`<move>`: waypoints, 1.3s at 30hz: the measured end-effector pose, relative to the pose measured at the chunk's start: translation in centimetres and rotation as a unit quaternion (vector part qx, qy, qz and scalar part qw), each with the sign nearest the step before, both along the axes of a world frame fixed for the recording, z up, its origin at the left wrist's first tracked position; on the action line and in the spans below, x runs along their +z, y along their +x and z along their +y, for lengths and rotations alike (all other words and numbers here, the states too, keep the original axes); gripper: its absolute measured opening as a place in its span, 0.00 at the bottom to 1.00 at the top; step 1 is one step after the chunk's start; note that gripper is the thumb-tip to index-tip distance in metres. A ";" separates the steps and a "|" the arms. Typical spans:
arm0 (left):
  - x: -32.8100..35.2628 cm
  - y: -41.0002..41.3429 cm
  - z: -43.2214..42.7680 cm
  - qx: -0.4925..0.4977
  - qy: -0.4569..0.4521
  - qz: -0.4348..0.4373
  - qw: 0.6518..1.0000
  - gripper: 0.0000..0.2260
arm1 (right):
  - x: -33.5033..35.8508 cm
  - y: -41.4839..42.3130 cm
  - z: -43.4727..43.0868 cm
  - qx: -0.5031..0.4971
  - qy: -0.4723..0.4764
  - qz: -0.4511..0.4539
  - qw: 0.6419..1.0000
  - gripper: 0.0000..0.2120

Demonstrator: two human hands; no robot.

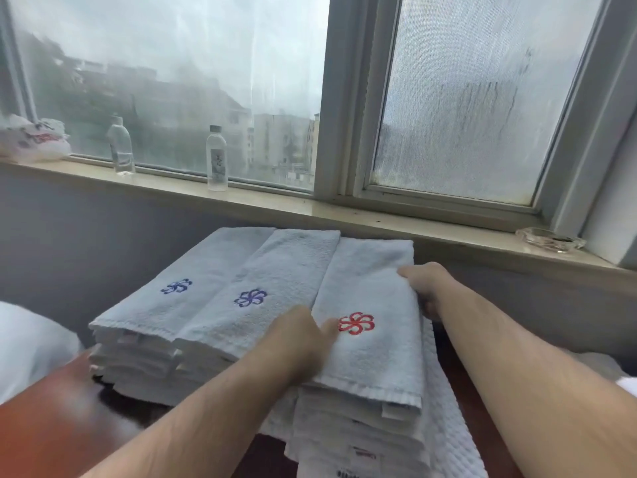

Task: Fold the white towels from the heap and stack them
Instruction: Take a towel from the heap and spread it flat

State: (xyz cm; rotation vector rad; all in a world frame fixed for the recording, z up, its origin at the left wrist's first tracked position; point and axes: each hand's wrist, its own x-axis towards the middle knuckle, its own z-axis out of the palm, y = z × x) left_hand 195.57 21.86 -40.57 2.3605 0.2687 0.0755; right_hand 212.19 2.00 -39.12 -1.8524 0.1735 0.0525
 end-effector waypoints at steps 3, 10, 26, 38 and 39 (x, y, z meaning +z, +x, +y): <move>-0.1 -0.7 -0.1 0.011 0.037 -0.030 0.999 0.23 | 0.1 -2.0 0.1 0.020 0.055 0.008 0.998 0.09; -0.7 -2.5 -0.9 0.008 0.146 -0.085 0.985 0.23 | -2.4 -11.0 -1.9 0.128 0.087 0.022 0.988 0.12; -0.8 -3.4 -5.0 -0.098 0.231 -0.124 0.960 0.37 | -8.3 -21.0 -8.8 0.038 -0.069 -0.115 0.990 0.04; -5.3 -5.4 -12.4 -0.112 0.344 -0.210 0.908 0.29 | -13.7 -24.1 -19.0 -0.115 -0.030 -0.091 0.989 0.08; -5.9 -5.9 -13.9 -0.142 0.328 -0.240 0.903 0.26 | -13.6 -24.3 -19.3 -0.117 -0.024 -0.093 0.988 0.08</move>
